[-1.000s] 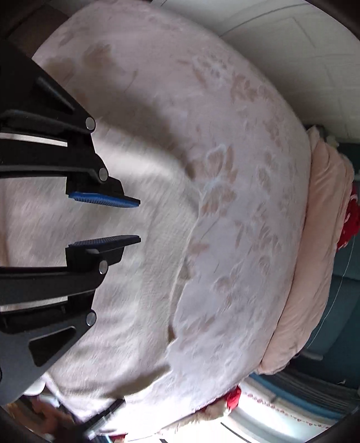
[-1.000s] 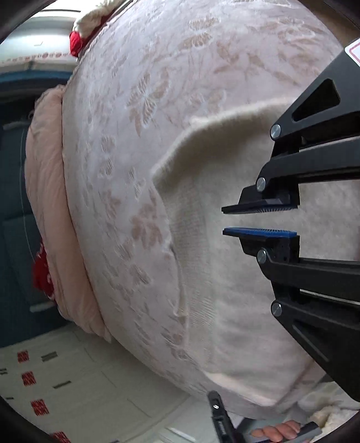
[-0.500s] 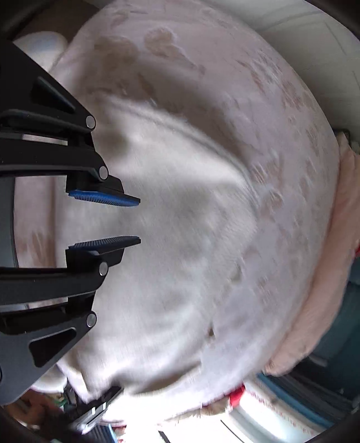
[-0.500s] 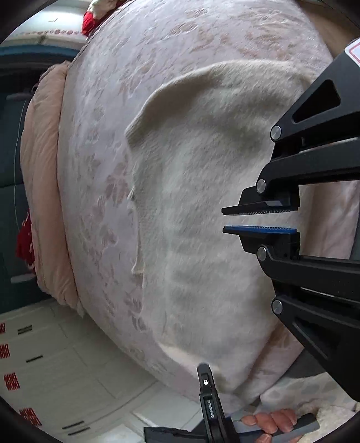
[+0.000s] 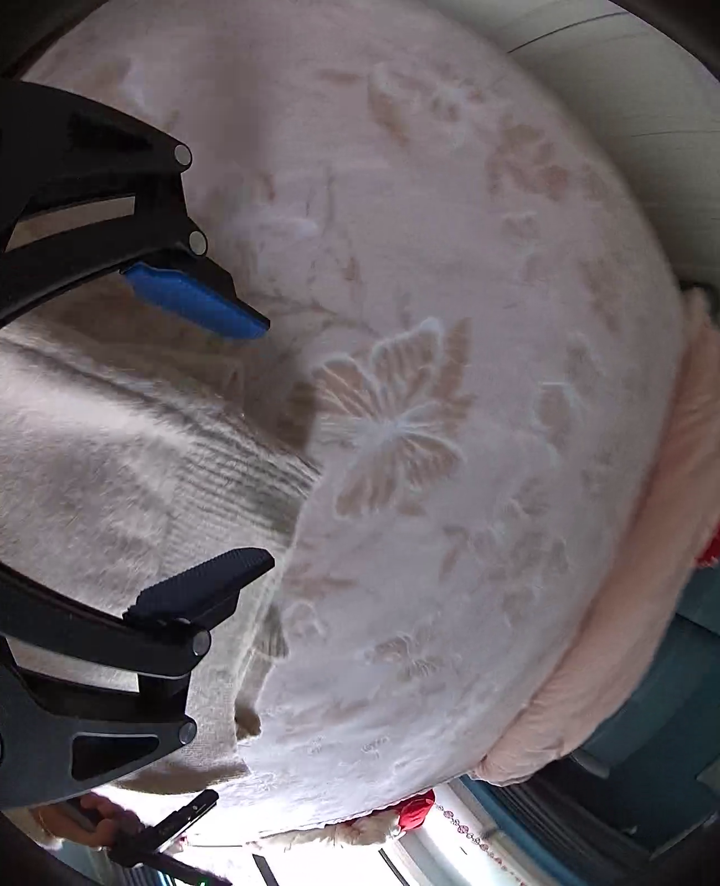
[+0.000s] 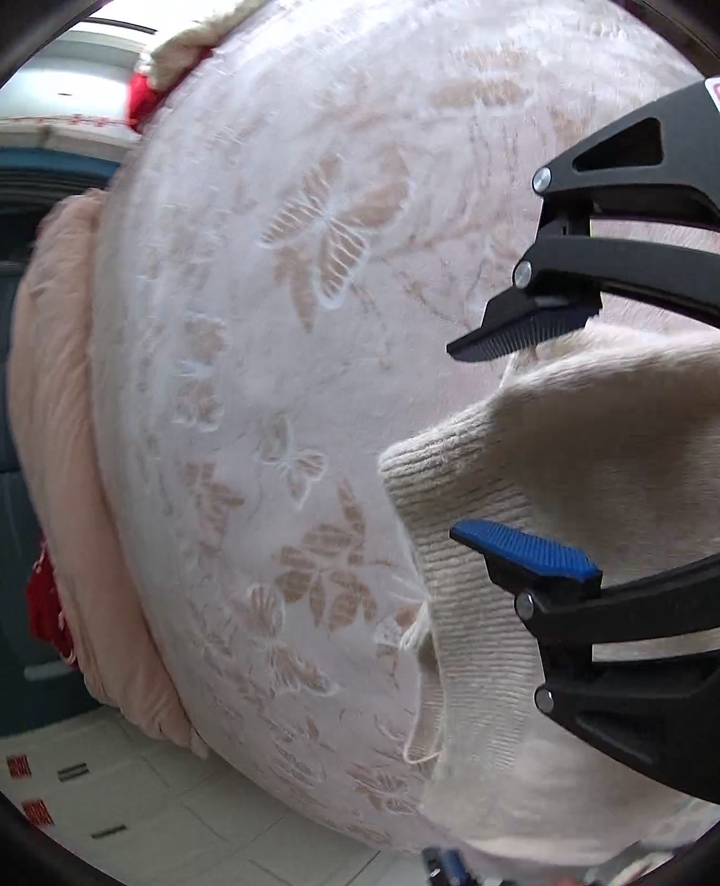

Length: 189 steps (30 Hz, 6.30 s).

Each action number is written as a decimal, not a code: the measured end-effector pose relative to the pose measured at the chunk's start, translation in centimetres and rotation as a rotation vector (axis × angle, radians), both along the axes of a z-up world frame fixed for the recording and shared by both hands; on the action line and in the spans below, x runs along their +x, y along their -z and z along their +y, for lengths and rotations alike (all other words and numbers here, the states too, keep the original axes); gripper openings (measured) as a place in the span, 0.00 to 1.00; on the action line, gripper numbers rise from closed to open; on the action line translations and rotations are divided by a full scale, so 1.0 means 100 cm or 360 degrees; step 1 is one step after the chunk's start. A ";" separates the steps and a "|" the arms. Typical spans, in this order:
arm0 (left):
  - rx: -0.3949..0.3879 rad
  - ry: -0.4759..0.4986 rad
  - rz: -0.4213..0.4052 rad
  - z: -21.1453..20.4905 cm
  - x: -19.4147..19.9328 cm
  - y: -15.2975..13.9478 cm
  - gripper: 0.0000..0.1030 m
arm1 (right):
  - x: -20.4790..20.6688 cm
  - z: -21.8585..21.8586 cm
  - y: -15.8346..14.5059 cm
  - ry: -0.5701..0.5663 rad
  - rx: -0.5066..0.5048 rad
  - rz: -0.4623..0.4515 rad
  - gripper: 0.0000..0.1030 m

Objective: Fold small clothes

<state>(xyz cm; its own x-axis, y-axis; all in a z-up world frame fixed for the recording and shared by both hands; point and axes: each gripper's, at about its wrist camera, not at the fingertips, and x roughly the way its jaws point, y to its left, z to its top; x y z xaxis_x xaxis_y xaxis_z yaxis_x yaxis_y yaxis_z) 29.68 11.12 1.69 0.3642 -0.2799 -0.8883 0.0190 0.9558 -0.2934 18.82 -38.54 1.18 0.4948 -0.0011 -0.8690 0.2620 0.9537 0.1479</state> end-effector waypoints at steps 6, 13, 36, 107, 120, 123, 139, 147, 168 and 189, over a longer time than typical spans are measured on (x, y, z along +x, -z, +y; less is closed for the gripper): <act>0.0070 0.0151 -0.0009 -0.027 -0.003 0.018 0.10 | -0.007 0.005 -0.002 -0.0005 0.0125 -0.0084 0.07; 0.0151 0.0039 0.0089 -0.008 0.014 0.048 0.10 | -0.022 -0.044 0.046 0.0230 0.0142 0.0113 0.09; 0.0215 0.0290 -0.0092 -0.110 -0.163 0.005 0.41 | -0.115 0.186 0.008 -0.0301 0.0129 -0.0015 0.14; -0.0393 -0.0400 0.0289 0.046 -0.201 0.005 0.17 | -0.065 0.212 0.031 -0.0403 0.0118 0.0241 0.01; -0.0260 0.0369 -0.0239 -0.141 -0.217 -0.145 0.14 | -0.105 0.138 -0.015 -0.0213 0.0517 -0.0003 0.03; -0.0223 0.0586 -0.0262 -0.209 -0.234 -0.150 0.14 | -0.144 0.084 -0.039 -0.0088 0.0523 -0.0107 0.05; 0.0194 0.0746 -0.0378 -0.201 -0.320 -0.089 0.85 | -0.210 0.020 -0.032 -0.0023 0.0627 -0.0100 0.69; 0.0295 0.0670 -0.0270 -0.167 -0.331 -0.061 0.85 | -0.184 0.072 0.009 -0.0072 0.0854 0.0129 0.70; 0.0315 0.0735 -0.0244 -0.213 -0.320 -0.043 0.85 | -0.201 -0.004 0.004 0.0122 0.0710 0.0003 0.27; 0.0265 0.0812 0.0028 -0.219 -0.296 0.001 0.19 | -0.229 0.002 0.032 0.0122 0.0503 0.0143 0.23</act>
<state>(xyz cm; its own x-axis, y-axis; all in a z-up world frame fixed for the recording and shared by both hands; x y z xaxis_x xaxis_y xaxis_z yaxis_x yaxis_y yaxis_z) 0.12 -10.80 1.61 0.2033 -0.2721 -0.9405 0.4900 0.8599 -0.1428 -4.04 -38.38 -2.01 0.4250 0.2411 -0.8725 0.3567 0.8413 0.4062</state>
